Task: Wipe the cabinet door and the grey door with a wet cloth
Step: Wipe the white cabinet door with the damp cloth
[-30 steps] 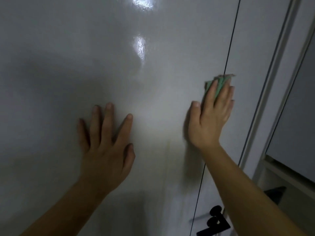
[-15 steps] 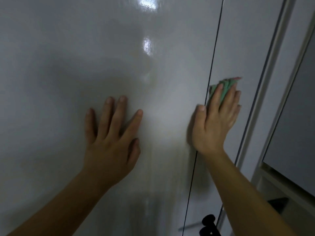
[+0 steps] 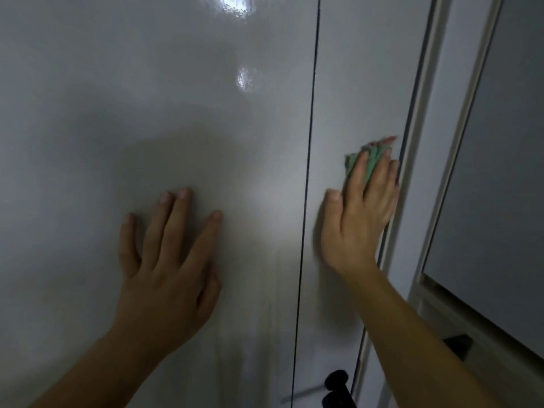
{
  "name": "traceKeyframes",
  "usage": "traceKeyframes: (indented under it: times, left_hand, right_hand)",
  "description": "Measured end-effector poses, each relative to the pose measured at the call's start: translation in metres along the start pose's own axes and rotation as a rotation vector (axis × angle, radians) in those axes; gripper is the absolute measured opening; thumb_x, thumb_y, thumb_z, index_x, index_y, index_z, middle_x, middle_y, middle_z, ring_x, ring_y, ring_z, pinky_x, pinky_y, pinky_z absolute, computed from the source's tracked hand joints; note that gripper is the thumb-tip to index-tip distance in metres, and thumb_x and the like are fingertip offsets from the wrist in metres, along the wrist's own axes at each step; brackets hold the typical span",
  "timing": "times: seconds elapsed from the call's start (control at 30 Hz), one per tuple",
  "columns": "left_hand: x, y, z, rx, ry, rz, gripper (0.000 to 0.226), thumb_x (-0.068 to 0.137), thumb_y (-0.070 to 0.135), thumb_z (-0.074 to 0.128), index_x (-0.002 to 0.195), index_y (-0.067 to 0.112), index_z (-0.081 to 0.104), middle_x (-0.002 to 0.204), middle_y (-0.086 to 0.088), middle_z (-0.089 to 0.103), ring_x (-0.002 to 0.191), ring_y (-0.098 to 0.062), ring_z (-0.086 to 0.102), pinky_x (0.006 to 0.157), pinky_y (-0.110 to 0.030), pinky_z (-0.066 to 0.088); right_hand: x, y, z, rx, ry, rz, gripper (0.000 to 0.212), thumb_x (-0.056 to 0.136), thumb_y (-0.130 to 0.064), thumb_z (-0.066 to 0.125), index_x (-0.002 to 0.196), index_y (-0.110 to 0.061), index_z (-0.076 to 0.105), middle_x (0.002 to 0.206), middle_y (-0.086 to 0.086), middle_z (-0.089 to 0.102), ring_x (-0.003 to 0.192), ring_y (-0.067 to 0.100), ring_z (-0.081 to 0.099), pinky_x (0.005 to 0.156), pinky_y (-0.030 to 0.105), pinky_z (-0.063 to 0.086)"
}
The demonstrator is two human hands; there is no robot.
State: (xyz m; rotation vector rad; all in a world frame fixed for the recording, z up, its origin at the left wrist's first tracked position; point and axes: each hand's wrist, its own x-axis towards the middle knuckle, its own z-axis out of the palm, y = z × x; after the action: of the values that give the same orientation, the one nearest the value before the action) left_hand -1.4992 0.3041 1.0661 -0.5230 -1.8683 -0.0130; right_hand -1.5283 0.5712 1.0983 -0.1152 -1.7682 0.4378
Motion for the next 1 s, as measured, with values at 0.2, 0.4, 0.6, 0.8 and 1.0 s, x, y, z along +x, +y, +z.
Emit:
traceKeyframes:
  times: [0.2, 0.4, 0.6, 0.8, 1.0]
  left_hand:
    - [-0.008, 0.005, 0.010, 0.001, -0.025, 0.002, 0.064, 0.087, 0.033, 0.050, 0.148, 0.011, 0.051, 0.163, -0.026, 0.028, 0.151, -0.043, 0.027, 0.116, -0.072, 0.019]
    - [-0.008, 0.005, 0.008, 0.015, -0.041, 0.009, 0.066, 0.086, 0.031, 0.053, 0.149, 0.011, 0.048, 0.163, -0.027, 0.027, 0.151, -0.044, 0.026, 0.117, -0.070, 0.017]
    - [-0.015, 0.006, 0.003, 0.012, -0.065, 0.002, 0.066, 0.086, 0.030, 0.056, 0.149, 0.010, 0.050, 0.164, -0.028, 0.025, 0.152, -0.044, 0.025, 0.118, -0.070, 0.018]
    - [-0.029, 0.008, 0.004, 0.004, -0.105, 0.033, 0.066, 0.087, 0.034, 0.050, 0.149, 0.013, 0.047, 0.163, -0.028, 0.026, 0.152, -0.044, 0.023, 0.117, -0.071, 0.018]
    - [-0.033, 0.014, 0.012, 0.009, -0.115, 0.012, 0.065, 0.087, 0.034, 0.049, 0.150, 0.015, 0.045, 0.164, -0.027, 0.026, 0.152, -0.045, 0.024, 0.116, -0.074, 0.016]
  right_hand:
    - [-0.107, 0.011, 0.016, -0.036, -0.161, -0.317, 0.062, 0.105, -0.043, 0.029, 0.158, -0.011, 0.020, 0.168, 0.013, 0.007, 0.155, 0.040, 0.006, 0.123, 0.061, 0.006]
    - [-0.048, 0.022, 0.008, -0.007, -0.007, -0.083, 0.061, 0.106, -0.039, 0.022, 0.159, -0.009, 0.019, 0.168, 0.017, 0.008, 0.156, 0.038, 0.006, 0.124, 0.060, 0.005]
    - [-0.114, 0.007, 0.020, 0.016, -0.125, -0.145, 0.066, 0.106, -0.042, 0.023, 0.161, -0.010, 0.007, 0.169, 0.016, -0.003, 0.155, 0.042, 0.002, 0.123, 0.062, 0.003]
    - [-0.087, 0.033, 0.015, -0.029, -0.075, -0.236, 0.062, 0.106, -0.038, 0.026, 0.160, -0.010, 0.015, 0.168, 0.013, 0.003, 0.155, 0.039, 0.005, 0.124, 0.060, 0.004]
    - [-0.097, 0.040, 0.014, 0.036, -0.041, 0.009, 0.062, 0.107, -0.038, 0.021, 0.161, -0.010, 0.006, 0.168, 0.015, 0.001, 0.156, 0.035, 0.000, 0.126, 0.055, 0.001]
